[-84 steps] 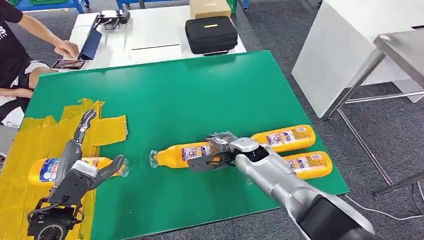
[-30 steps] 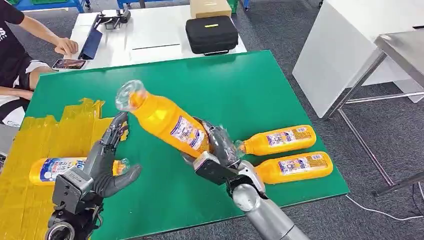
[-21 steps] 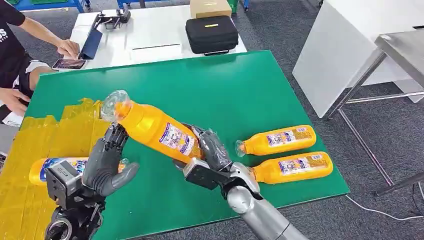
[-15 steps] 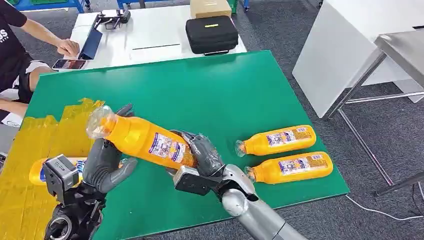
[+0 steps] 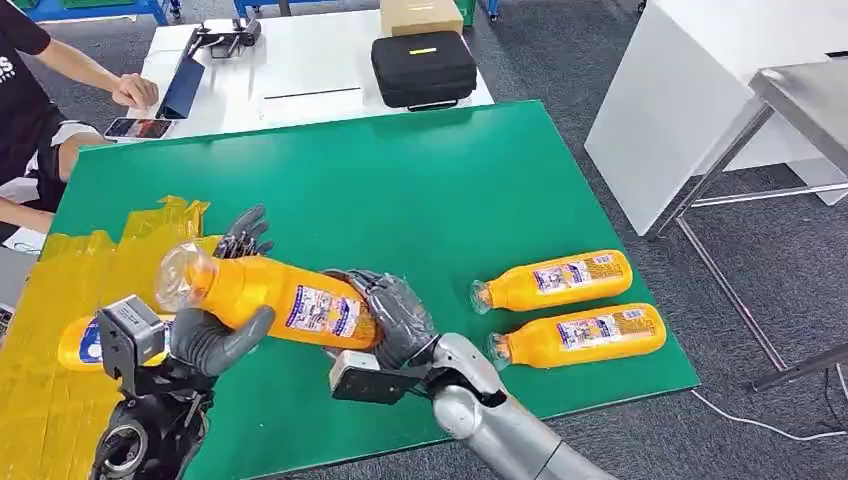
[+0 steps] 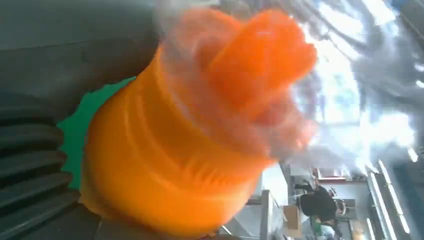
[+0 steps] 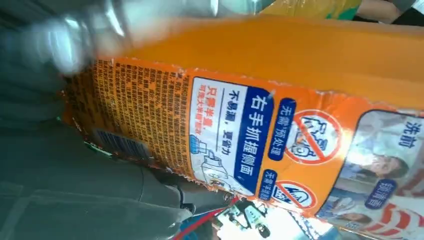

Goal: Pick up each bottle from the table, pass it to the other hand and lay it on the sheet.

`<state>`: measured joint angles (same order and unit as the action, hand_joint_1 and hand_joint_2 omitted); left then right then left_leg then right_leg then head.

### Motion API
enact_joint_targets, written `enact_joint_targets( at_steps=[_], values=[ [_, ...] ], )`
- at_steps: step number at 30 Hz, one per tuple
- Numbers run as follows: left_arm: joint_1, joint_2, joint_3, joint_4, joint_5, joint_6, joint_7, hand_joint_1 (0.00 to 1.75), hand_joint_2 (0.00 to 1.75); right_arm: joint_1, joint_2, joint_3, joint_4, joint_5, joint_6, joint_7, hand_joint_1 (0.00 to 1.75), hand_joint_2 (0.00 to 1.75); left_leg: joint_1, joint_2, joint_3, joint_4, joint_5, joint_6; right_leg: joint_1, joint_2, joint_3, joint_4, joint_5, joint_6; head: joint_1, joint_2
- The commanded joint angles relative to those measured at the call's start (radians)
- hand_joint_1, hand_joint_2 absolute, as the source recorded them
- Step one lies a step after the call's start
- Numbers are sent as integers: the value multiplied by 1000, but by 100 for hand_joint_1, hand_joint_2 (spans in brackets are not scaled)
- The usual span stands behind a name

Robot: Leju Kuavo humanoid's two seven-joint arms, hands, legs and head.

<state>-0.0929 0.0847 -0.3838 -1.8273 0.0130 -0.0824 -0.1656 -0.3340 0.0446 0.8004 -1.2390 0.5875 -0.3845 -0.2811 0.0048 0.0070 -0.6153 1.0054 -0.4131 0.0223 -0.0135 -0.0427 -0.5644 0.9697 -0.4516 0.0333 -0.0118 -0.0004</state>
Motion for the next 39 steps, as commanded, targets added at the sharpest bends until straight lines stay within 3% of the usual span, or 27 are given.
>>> enact_joint_targets(
  at_steps=[1, 10, 11, 12, 30, 31, 32, 33, 34, 36, 39],
  values=[
    [-47, 8, -59, 78, 4, -4, 9, 0, 175, -39, -19, 66, 34, 4, -3, 14, 175, 175, 0, -2, 7, -1, -2, -1, 0, 3, 8, -2, -2, -2, 0, 0],
    [-64, 8, -69, 104, 5, -14, 18, 2, 175, -29, -31, 59, 1, 11, -10, 19, 175, 175, 0, -1, 1, -1, 0, 0, 0, 0, 1, -1, 0, -1, 0, 0],
    [-64, 8, -67, 108, 6, -14, 17, 157, 175, -22, -32, 51, -12, 1, -5, 19, 175, 175, 0, -2, 5, -1, -1, -1, 0, 1, 6, -1, -2, -2, 0, 0],
    [-62, 5, -61, 106, 11, -13, 14, 175, 175, -20, -34, 48, -16, 0, -2, 19, 175, 175, 0, -2, 3, -1, -1, -1, 0, 1, 4, -1, -1, -1, 0, 0],
    [-35, -8, 0, 61, 41, 18, -20, 175, 175, -6, -34, 6, -21, 3, -20, 15, 175, 175, 0, -1, 2, -1, 0, -1, 0, 2, 2, -1, 0, -1, 0, 0],
    [-36, -13, 6, 56, 48, 25, -27, 175, 175, -4, -34, 1, -24, 2, -26, 16, 152, 175, 0, -1, 4, -1, -1, -1, 0, 3, 5, -1, -1, -1, 0, 0],
    [-37, -15, 8, 50, 54, 30, -32, 175, 175, 0, -35, -4, -31, -5, -32, 15, 24, 175, 0, -1, 3, 0, -1, -1, 0, 2, 4, -1, -1, -1, 0, 0],
    [-40, -14, 9, 45, 57, 35, -37, 175, 175, 3, -37, -7, -38, -10, -37, 11, 0, 175, 0, -1, 2, -1, 0, -1, 0, 1, 2, -1, -1, -1, 0, 0],
    [-42, -13, 12, 38, 49, 53, -47, 175, 175, 9, -39, -14, -51, -23, -48, 3, 0, 175, 0, -1, 7, -1, -2, -1, 0, 4, 9, -2, -3, -2, 0, 0],
    [-45, -13, 19, 31, 40, 69, -54, 175, 175, 17, -42, -24, -72, -43, -56, -4, 0, 175, 0, -1, 1, 0, 0, -1, 0, 1, 2, 0, -1, -1, 0, 0],
    [-45, -14, 35, 18, 11, 104, -65, 175, 175, 35, -53, -48, -125, -84, -61, -12, 0, 175, 0, -2, 4, 0, -2, -1, 0, 2, 5, -1, -2, -2, 0, 0]
  ],
)
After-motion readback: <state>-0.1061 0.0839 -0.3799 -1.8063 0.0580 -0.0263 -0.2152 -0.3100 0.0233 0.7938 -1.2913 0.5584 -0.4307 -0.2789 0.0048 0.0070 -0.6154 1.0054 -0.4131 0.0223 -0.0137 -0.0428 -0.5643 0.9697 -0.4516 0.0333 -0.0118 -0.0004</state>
